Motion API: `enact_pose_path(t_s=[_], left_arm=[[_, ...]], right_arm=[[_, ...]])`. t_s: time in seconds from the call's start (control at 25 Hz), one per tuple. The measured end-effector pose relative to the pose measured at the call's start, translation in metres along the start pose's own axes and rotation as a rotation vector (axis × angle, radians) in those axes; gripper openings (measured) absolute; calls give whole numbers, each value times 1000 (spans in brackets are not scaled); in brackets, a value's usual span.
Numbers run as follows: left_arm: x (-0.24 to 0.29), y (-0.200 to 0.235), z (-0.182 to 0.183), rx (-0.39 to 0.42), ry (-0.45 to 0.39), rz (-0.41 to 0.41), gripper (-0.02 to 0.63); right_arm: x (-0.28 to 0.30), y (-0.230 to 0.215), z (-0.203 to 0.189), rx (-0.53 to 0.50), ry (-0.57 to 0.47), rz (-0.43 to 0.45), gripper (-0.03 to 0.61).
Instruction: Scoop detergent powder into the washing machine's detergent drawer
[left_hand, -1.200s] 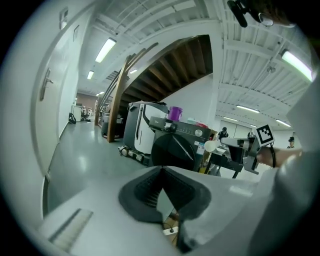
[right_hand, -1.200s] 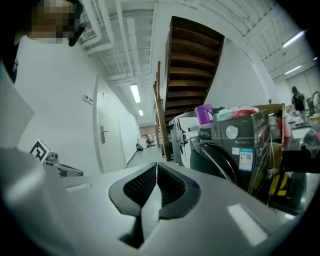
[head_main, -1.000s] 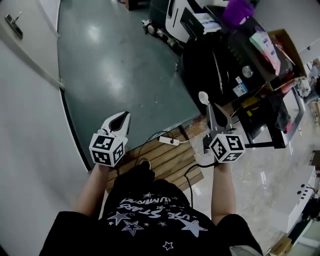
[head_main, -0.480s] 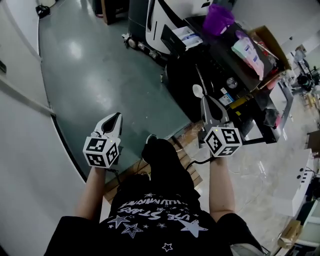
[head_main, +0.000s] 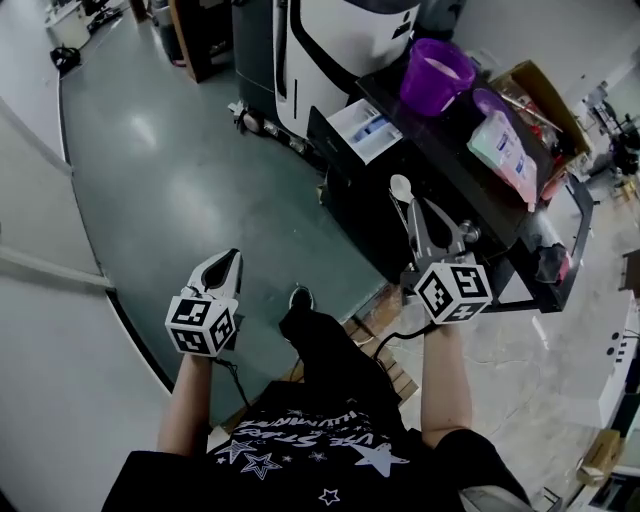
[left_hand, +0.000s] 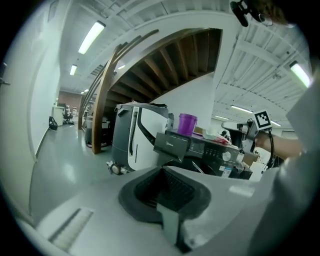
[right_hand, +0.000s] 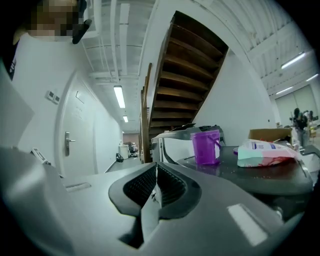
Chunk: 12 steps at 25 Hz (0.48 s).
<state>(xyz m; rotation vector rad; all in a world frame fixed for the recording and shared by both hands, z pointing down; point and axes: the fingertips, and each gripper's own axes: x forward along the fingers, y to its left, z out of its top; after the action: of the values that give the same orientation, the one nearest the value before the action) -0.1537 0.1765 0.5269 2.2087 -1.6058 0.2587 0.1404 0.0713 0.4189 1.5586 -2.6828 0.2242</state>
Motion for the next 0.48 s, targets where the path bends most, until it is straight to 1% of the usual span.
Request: enact_pose_path(t_s=[0.12, 0.24, 0.36, 0.48], left_arm=[[56, 18, 44, 26, 14, -21, 0], [111, 23, 90, 59, 15, -61, 0], [153, 15, 127, 75, 25, -100, 0], [179, -2, 154, 92, 35, -139, 0]], right_arm=[[43, -29, 25, 9, -10, -26, 35], [77, -59, 44, 31, -17, -61, 35], [99, -87, 61, 57, -22, -98, 35], [110, -113, 81, 73, -41, -126, 35]])
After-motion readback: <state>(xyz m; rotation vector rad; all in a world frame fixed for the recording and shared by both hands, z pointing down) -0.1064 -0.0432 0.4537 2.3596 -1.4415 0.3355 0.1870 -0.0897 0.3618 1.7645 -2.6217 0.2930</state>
